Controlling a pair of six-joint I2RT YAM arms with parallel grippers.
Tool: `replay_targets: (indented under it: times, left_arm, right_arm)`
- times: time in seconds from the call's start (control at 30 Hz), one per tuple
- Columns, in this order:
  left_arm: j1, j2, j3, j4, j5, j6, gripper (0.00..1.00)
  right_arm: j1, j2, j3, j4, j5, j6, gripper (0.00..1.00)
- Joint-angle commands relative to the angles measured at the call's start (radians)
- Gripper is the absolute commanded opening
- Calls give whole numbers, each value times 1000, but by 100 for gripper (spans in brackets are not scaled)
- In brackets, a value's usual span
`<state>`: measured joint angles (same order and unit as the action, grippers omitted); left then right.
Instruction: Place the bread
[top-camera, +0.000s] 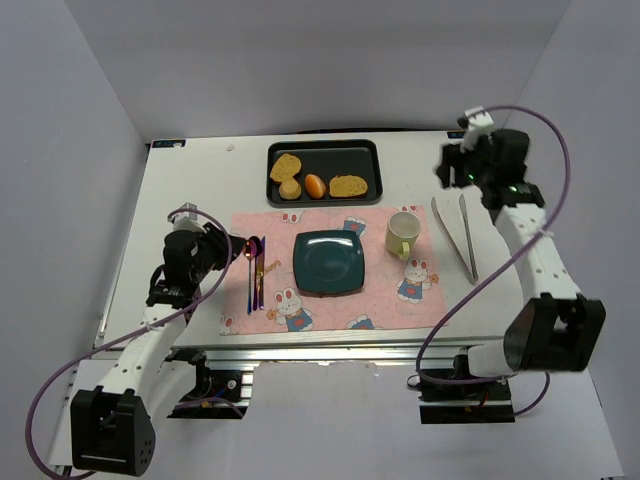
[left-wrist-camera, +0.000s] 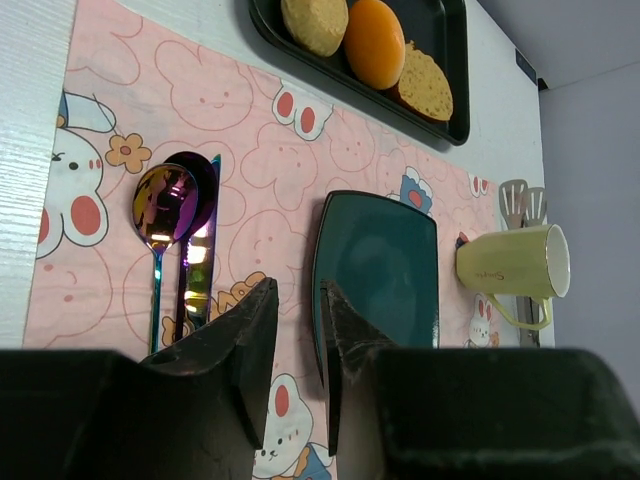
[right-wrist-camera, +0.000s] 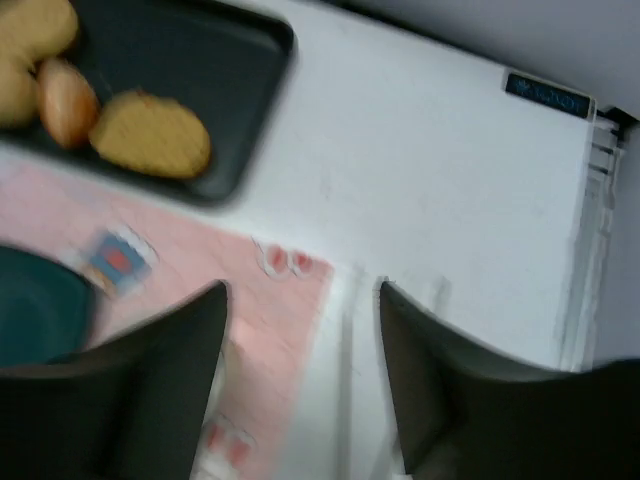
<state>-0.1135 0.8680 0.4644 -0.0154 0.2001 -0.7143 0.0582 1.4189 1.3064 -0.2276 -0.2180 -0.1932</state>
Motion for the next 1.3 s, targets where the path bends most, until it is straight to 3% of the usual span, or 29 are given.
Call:
replay_targets:
  times: [0.0,0.03,0.07,0.1,0.13,0.2,0.23,0.27,0.33,0.47,0.77,1.27]
  left_arm:
    - [-5,17,25,57,18,7,34]
    - [-5,22,23,69,16,4,34]
    - [-6,23,23,74,18,4,34]
    - [-6,25,20,80,19,1,34]
    - [-6,23,20,86,21,1,34]
    - [-8,23,16,95,22,1,35]
    - [-8,26,8,104,30,3,36]
    - [-6,34,-6,110,35,3,37]
    - [-8,45,-20,123,48,4,39]
    - [-9,46,-43,149,44,-4,40]
    - [-8,12,-35,83,24,16,40]
    - [-9,22,-18,72,24,18,40]
  right_arm:
    - [-168,-108,-139,-88,-230,-228,49]
    - [-231,-127,-185,-143,-241,-233,19]
    - [-232,-127,-200,-144,-250,-236,7]
    - [-283,-135,-219,-209,-253,-244,0]
    - [-320,-146,-261,-251,-244,-256,1]
    - [-337,-153,-323,-285,-206,-282,45]
    - [-337,-149,-353,-294,-149,-278,86]
    - [-336,-141,-393,-277,-94,-246,89]
    - [-331,-104,-433,-195,40,-209,89]
    - [-232,37,-473,-89,58,-255,89]
    - [-210,242,-368,-24,181,-189,81]
    - [-196,348,-351,8,34,-207,76]
